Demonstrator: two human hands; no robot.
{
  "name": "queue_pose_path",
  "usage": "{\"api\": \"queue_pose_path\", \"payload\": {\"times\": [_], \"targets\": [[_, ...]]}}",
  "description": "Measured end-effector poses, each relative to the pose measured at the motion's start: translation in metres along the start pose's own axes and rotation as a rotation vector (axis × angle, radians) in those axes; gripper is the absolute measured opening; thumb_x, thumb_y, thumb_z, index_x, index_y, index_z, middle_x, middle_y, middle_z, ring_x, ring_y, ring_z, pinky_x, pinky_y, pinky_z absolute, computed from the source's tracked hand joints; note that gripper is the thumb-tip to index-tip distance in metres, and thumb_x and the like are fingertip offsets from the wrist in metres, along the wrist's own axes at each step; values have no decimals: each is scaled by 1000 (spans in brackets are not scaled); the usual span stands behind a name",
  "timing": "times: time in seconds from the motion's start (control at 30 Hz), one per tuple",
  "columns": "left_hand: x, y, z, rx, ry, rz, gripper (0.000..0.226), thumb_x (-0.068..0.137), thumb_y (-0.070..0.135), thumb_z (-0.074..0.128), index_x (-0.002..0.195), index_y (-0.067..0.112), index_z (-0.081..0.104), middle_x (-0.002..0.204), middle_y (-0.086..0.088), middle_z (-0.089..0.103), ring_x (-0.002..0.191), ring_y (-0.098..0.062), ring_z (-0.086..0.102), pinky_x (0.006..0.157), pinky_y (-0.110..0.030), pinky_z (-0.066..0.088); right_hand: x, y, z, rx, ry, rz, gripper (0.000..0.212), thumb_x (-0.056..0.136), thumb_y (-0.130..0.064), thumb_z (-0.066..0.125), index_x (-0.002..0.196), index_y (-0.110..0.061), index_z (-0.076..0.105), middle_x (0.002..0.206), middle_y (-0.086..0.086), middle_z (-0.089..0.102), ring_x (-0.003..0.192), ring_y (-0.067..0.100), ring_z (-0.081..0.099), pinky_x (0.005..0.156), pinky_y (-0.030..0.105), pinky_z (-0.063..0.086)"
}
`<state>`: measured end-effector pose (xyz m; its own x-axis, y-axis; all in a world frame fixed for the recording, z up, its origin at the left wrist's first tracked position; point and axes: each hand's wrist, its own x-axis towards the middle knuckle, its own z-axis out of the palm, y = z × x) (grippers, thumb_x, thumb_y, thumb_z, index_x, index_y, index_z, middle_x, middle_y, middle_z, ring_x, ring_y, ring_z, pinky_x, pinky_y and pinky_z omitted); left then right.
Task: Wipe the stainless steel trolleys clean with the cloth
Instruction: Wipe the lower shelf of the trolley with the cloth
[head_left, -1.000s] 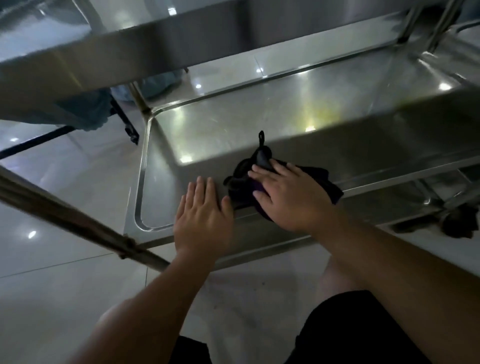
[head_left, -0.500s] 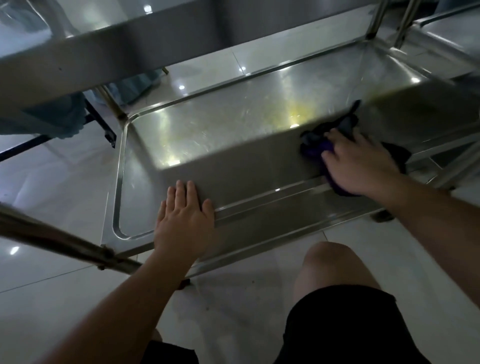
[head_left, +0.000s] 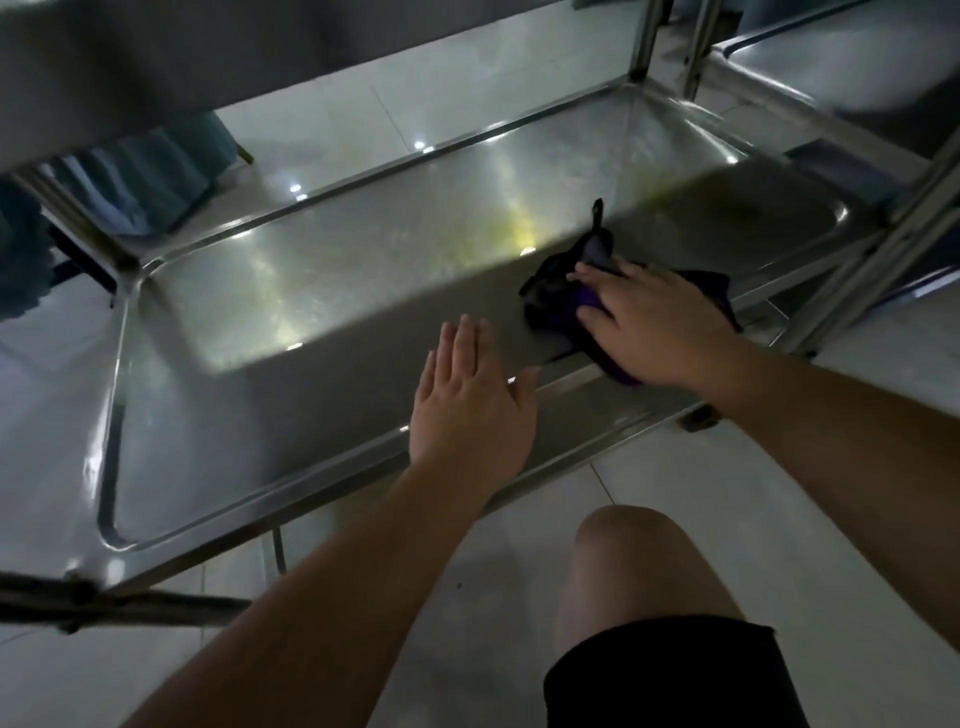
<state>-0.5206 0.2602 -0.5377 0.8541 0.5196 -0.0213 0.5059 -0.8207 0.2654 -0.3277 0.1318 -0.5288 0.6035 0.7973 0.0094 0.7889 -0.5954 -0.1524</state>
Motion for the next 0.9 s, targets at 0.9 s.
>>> {"api": "queue_pose_path", "payload": {"times": [0.9], "targets": [[4, 3, 21, 189, 68, 28, 77, 107, 64, 1, 167, 21, 22, 173, 3, 20, 160, -12, 10, 129, -37, 11, 27, 204, -43, -158, -81, 246, 91, 91, -64, -4, 161, -19, 30, 174, 3, 13, 159, 32, 13, 127, 55, 15]]}}
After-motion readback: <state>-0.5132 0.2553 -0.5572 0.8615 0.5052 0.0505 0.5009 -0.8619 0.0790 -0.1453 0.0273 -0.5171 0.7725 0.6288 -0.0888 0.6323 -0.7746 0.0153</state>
